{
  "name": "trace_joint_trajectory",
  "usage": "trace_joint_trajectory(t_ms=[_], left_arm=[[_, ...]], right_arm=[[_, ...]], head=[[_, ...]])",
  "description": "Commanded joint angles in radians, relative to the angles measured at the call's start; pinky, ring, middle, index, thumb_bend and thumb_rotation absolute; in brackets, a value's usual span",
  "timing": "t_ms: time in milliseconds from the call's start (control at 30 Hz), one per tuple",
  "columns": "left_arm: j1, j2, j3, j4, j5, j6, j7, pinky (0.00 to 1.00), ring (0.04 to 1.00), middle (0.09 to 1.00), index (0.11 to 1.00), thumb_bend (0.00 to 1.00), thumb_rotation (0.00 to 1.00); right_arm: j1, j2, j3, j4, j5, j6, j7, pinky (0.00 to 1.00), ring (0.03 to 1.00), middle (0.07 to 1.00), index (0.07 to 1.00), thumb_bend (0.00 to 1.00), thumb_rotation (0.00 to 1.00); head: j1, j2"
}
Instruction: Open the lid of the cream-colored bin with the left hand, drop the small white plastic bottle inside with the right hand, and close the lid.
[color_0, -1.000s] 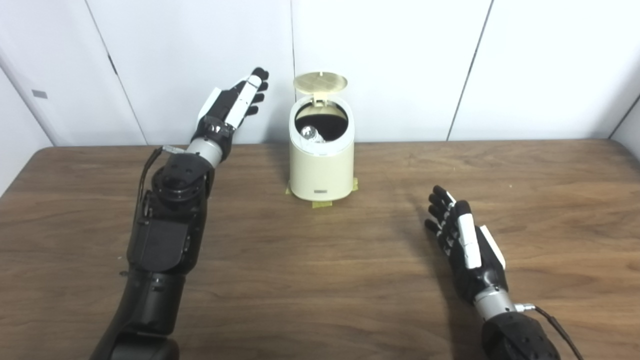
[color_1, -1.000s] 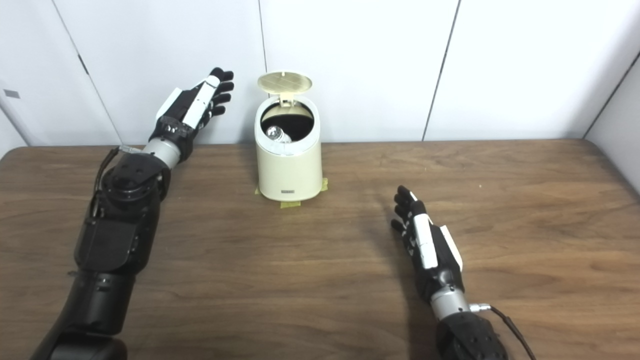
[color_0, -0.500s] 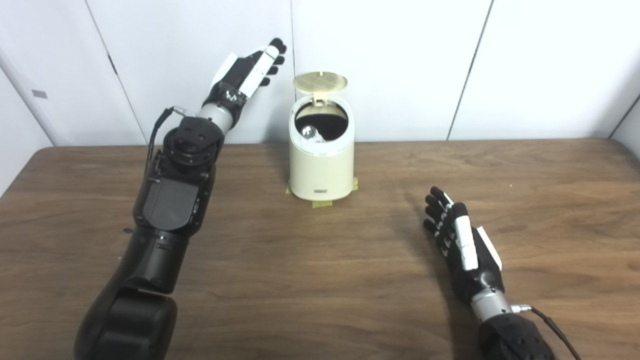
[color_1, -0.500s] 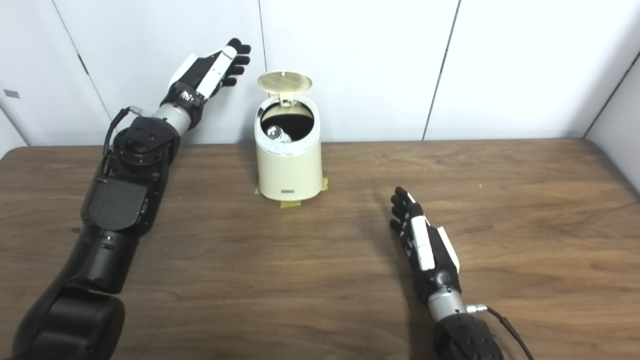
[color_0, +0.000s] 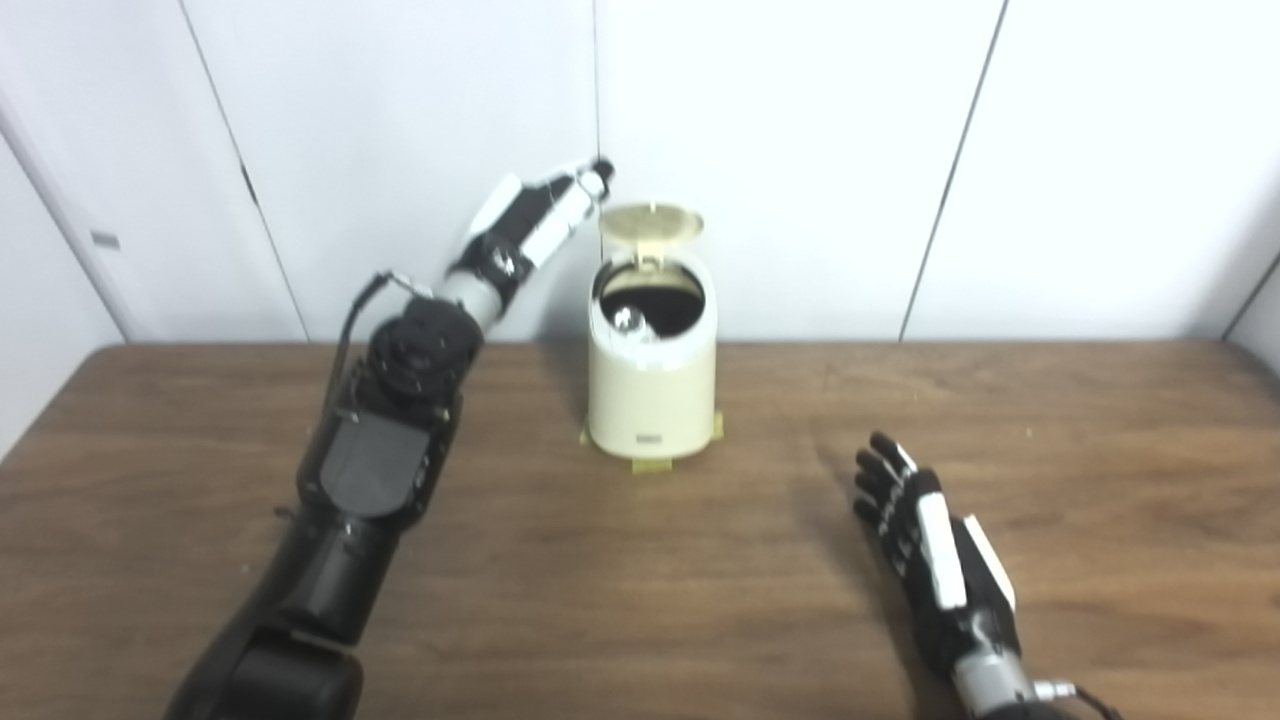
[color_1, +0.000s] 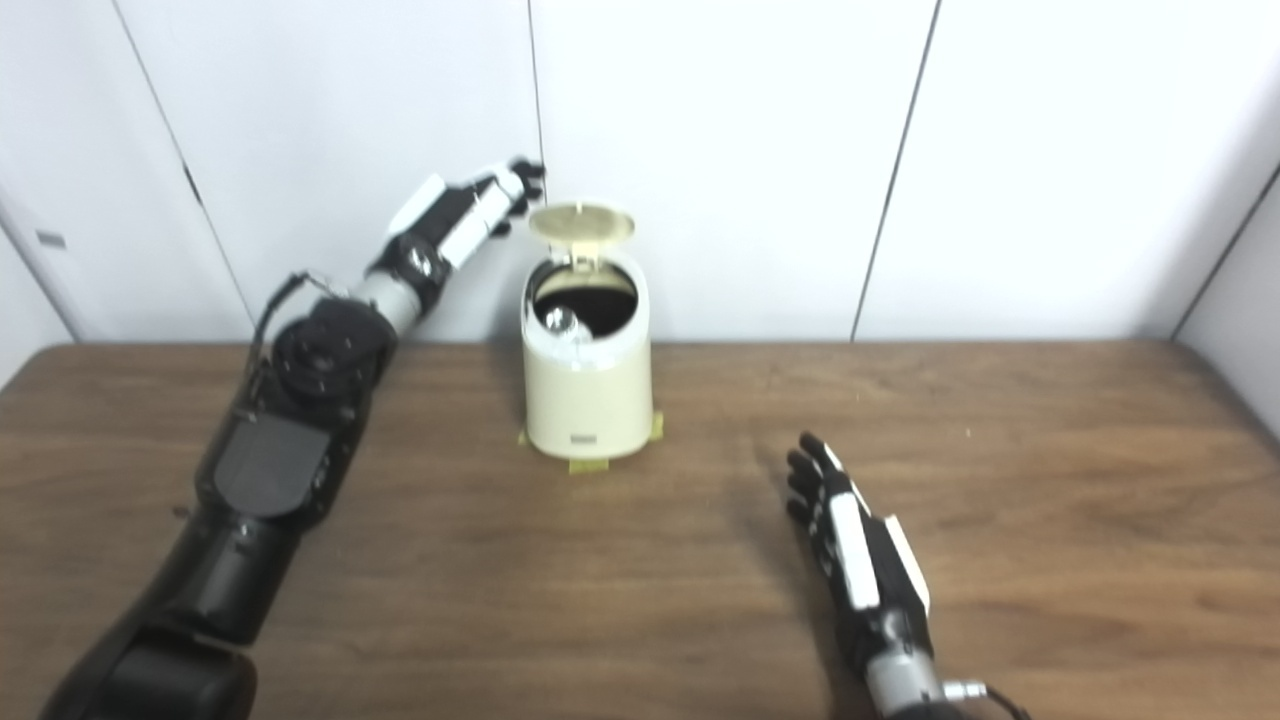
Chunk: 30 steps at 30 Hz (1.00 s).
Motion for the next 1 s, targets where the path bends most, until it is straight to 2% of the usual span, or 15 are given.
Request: trace_joint_trajectory(t_ms=[0,233,400,533,733,967], left_arm=[[-0.076,0.0,-0.006,-0.026,0.029,-0.032,0.011,0.92,0.924,0.877,0.884,0.57,0.96],[-0.076,-0.001,-0.06,-0.072,0.107,-0.022,0.005,0.96,0.932,0.873,0.85,0.56,0.94],[-0.075,0.011,-0.108,-0.106,0.192,-0.011,0.005,0.89,0.903,0.869,0.832,0.59,0.93],[-0.07,0.03,-0.145,-0.139,0.263,-0.029,-0.002,0.83,0.878,0.87,0.839,0.6,0.94],[-0.08,0.068,-0.209,-0.16,0.378,-0.077,-0.014,0.82,0.872,0.869,0.841,0.62,0.95],[-0.079,0.102,-0.263,-0.212,0.494,-0.087,-0.065,0.8,0.873,0.858,0.834,0.64,0.92]], right_arm=[[-0.009,-0.007,0.01,-0.001,-0.024,-0.015,-0.008,0.91,0.93,0.916,0.922,0.57,0.97],[-0.005,-0.017,0.02,0.013,-0.044,-0.033,-0.013,0.89,0.916,0.904,0.908,0.58,0.96],[-0.005,-0.019,0.019,0.023,-0.045,-0.033,-0.018,0.89,0.915,0.901,0.907,0.58,0.95],[-0.009,-0.017,0.016,0.027,-0.043,-0.027,-0.022,0.89,0.913,0.901,0.912,0.58,0.94],[-0.017,-0.023,0.014,0.047,-0.04,-0.034,-0.019,0.9,0.92,0.909,0.927,0.57,0.95],[-0.019,-0.018,0.013,0.039,-0.05,-0.02,-0.031,0.89,0.906,0.895,0.926,0.56,0.95]], head=[[0.001,0.0],[-0.001,-0.012],[-0.002,-0.014],[-0.003,-0.016],[-0.007,-0.014],[-0.009,-0.008]])
